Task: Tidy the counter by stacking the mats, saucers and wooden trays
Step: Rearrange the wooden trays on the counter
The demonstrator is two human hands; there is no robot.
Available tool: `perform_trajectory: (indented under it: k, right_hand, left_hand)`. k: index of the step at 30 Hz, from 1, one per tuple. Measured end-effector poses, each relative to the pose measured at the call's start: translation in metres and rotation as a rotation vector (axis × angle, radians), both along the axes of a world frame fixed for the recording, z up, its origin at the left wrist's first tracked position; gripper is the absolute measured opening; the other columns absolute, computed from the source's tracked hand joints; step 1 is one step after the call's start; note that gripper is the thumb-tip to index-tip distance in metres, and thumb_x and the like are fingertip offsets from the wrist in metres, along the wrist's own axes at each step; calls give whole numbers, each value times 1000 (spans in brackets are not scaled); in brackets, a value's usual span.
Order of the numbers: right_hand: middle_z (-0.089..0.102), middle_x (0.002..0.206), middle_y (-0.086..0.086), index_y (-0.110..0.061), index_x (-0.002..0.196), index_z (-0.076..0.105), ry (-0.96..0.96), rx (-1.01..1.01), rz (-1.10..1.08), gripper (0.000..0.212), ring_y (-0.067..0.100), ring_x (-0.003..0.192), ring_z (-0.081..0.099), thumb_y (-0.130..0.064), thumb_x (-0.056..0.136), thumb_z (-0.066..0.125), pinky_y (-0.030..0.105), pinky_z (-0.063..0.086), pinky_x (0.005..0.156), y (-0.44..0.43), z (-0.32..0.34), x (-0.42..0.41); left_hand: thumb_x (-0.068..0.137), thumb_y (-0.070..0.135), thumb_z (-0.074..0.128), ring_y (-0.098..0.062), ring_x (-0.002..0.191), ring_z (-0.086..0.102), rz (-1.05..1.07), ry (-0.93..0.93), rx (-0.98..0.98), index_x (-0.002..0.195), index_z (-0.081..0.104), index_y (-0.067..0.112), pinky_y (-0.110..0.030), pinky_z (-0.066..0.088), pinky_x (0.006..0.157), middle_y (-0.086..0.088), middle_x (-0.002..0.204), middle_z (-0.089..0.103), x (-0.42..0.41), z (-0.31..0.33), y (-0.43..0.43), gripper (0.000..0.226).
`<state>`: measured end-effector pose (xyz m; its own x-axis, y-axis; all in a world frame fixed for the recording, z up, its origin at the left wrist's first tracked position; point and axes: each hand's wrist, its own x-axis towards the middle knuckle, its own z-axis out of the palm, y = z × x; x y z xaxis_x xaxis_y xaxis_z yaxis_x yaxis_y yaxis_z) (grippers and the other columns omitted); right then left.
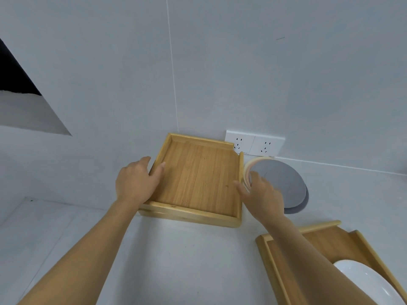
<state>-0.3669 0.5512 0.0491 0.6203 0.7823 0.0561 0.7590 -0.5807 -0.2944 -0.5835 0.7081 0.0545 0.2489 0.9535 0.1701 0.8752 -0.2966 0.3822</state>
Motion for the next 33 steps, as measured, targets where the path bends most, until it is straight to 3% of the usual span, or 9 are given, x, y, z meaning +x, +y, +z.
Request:
perform_trajectory:
  k: [5,9,13,18,22,29,33]
  right_hand:
    - [55,130,13,-13,138,38,-224,196,-16,74,32,119,51,-62,82,35,53,36,97,-20,7,13]
    - [37,145,19,-24,143,26,-364,247,-39,73,37,134,34,-64,81,31,53,19,108,-47,21,25]
    - [26,150,20,-26,145,19,-480,237,-79,77,38,137,25,-66,81,33,50,9,111,-80,31,40]
    - [22,151,19,-26,145,21,-495,276,-178,79,38,138,23,-68,80,33,52,8,112,-128,37,62]
    - [25,151,19,-28,146,17,-534,260,-284,78,36,138,24,-69,82,34,49,8,113,-171,35,78]
    - [15,154,18,-31,146,7,-474,177,-439,79,34,141,16,-70,81,26,43,-5,115,-256,31,103]
    - [16,153,19,-30,147,8,-464,134,-526,80,36,140,17,-68,80,30,47,0,114,-298,25,110]
  left_hand:
    - [85,63,29,-28,129,43,-136,-54,155,134,45,8,-42,34,105,-12,139,49,10,18,-19,76]
    - [80,68,24,-24,141,25,-215,-12,260,141,38,17,-39,16,115,-8,151,31,32,27,-43,80]
    - [83,73,22,-27,139,30,-299,14,378,140,38,23,-43,19,114,-10,150,33,57,33,-71,78]
    - [84,72,22,-28,137,33,-442,-6,412,139,40,22,-42,18,114,-12,148,36,94,38,-110,77]
    - [84,72,24,-27,138,32,-531,-13,401,140,40,22,-43,17,114,-11,149,35,123,36,-137,77]
    - [84,71,20,-27,141,24,-685,-18,364,143,31,24,-45,17,115,-10,152,29,178,29,-197,76]
    - [84,73,17,-25,141,23,-766,-27,317,144,29,27,-40,9,116,-7,152,28,200,22,-229,76]
